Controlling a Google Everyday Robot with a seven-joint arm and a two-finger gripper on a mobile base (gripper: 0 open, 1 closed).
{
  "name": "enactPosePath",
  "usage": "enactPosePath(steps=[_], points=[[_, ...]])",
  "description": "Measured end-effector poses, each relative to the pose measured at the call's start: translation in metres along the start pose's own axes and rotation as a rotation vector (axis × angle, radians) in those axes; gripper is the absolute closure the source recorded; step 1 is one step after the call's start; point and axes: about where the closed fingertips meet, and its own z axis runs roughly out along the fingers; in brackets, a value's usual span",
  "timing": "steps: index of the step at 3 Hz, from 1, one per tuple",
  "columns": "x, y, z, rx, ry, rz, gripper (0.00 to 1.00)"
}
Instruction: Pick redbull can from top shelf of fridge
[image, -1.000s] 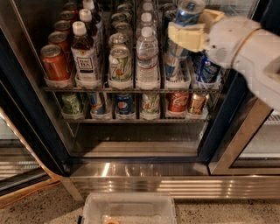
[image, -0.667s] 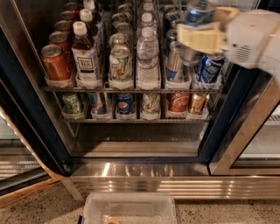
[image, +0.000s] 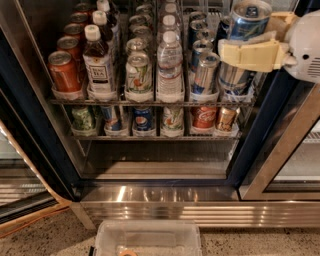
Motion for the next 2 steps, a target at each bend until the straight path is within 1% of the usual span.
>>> enactPosePath(steps=[1,2], points=[[0.000,0.000,0.000,-0.001,0.000,-0.002,1.00],[-0.005,0.033,0.003,-0.049,-0.003,-0.041,1.00]])
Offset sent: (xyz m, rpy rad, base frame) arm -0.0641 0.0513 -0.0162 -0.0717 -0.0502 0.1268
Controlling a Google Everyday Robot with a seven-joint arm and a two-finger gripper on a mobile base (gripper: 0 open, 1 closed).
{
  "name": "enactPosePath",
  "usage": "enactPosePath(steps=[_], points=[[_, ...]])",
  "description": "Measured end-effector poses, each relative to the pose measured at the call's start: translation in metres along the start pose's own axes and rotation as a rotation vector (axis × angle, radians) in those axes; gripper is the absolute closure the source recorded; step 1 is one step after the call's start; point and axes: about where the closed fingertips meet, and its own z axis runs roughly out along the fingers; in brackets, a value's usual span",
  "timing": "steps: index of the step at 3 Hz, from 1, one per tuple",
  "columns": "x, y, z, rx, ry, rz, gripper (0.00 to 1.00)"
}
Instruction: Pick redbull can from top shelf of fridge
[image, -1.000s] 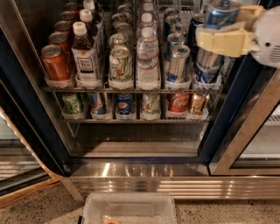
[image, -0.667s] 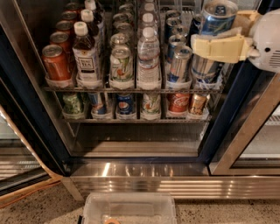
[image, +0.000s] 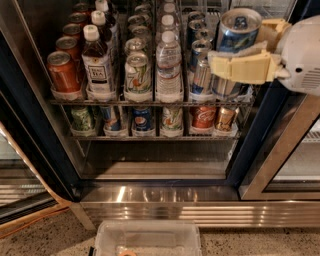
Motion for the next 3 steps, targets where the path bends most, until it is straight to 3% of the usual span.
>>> enactPosePath(steps=[1,2,3], points=[[-0.001,0.055,0.004,-0.054,-0.008,-0.034,1.00],[0.013,0.102,0.001,-0.062,-0.017,-0.017,1.00],[0.036,0.127,-0.014,-0.021,-0.021,0.067,1.00]])
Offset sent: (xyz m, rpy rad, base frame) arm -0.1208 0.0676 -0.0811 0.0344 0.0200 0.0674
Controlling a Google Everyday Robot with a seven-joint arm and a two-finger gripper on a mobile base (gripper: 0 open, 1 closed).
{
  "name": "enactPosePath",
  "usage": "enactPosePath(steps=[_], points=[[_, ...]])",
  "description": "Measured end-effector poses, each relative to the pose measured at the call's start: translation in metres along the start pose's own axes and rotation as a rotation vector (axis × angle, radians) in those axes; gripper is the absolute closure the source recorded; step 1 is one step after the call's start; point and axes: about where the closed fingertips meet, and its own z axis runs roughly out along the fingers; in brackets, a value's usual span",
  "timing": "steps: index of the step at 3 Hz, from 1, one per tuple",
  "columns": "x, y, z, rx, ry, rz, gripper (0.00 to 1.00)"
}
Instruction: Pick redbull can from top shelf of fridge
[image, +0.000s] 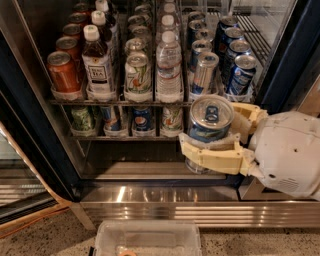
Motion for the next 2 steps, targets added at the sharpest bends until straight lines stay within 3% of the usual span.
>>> enactPosePath(steps=[1,2], points=[[0.000,0.000,0.000,0.000,0.000,0.000,1.00],[-0.014,0.007,0.009,-0.037,-0.006,-0.018,1.00]])
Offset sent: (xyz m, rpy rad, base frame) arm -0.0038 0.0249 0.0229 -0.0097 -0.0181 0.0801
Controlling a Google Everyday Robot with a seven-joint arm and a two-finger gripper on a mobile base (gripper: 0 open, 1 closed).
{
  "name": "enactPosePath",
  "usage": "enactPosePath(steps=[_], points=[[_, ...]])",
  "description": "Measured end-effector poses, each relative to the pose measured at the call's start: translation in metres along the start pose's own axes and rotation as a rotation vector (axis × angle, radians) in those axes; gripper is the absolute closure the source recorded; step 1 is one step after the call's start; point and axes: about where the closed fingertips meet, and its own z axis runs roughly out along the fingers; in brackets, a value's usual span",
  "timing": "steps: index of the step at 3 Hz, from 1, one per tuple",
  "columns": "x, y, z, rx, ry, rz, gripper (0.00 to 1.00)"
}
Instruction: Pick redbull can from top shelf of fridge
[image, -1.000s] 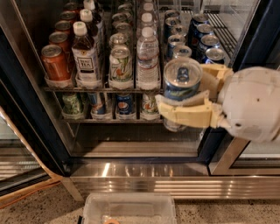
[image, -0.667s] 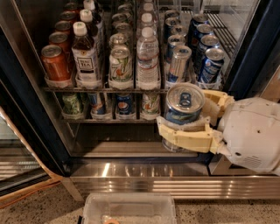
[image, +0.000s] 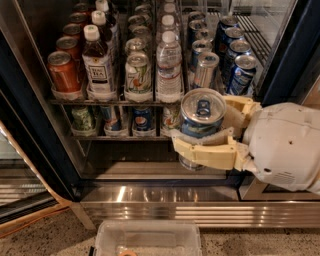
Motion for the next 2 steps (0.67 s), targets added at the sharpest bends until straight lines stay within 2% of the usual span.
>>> enactPosePath(steps=[2], points=[[-0.069,0.013,0.019,-0.020,0.037,-0.074,1.00]])
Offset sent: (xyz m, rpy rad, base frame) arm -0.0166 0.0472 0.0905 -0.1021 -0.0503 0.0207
